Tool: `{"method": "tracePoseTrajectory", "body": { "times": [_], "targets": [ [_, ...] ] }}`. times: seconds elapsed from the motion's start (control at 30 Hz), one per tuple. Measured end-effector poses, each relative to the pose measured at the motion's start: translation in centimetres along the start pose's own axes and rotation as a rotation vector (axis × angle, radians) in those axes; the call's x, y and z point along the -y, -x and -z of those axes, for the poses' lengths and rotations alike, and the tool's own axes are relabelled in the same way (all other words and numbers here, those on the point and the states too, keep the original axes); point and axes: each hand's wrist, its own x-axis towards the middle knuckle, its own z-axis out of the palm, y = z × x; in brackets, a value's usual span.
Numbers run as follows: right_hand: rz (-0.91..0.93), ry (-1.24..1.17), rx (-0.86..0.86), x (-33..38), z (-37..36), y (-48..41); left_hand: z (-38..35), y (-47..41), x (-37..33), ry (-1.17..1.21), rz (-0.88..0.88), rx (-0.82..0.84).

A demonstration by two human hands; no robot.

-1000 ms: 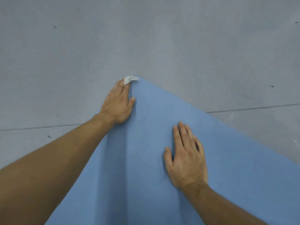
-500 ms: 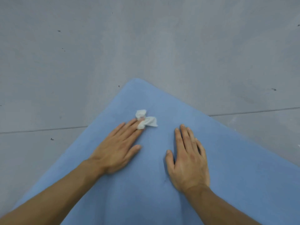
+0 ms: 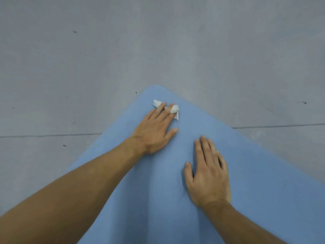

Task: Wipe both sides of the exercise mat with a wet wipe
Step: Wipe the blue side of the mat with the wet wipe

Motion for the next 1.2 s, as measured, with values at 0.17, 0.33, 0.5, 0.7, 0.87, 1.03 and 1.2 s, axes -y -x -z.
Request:
{"method": "tracePoseTrajectory", "body": {
  "times": [0.17, 0.33, 0.5, 0.7, 0.87, 1.03, 1.2],
  "targets": [
    [-0.002, -0.005, 0.002, 0.1, 0.1, -0.1, -1.8, 7.9, -0.5, -0.04, -0.151, -0.029],
    [-0.004, 0.004, 0.019, -0.1, 0.0, -0.1, -1.8, 13.3, 4.8, -0.07, -0.012, -0.05],
    [-0.001, 0.01, 0.024, -0.1, 0.1, -0.2, -1.2, 8.1, 5.4, -0.029, 0.17, -0.067],
    [-0.007, -0.003, -0.006, 0.0, 0.1, -0.3, -0.8, -1.0, -0.7, 0.031, 0.094, -0.017],
    [-0.005, -0.003, -0.001, -0.1, 0.2, -0.4, -1.2, 1.6, -3.0, -0.053, -0.211, 0.028],
    [-0.001, -0.007, 0.011, -0.1, 0.2, -0.4, -2.0, 10.8, 2.3, -0.145, -0.162, -0.005],
    [-0.003, 0.005, 0.019, -0.3, 0.2, -0.3, -1.4, 16.6, 7.1, -0.105, 0.057, -0.003]
  ]
}}
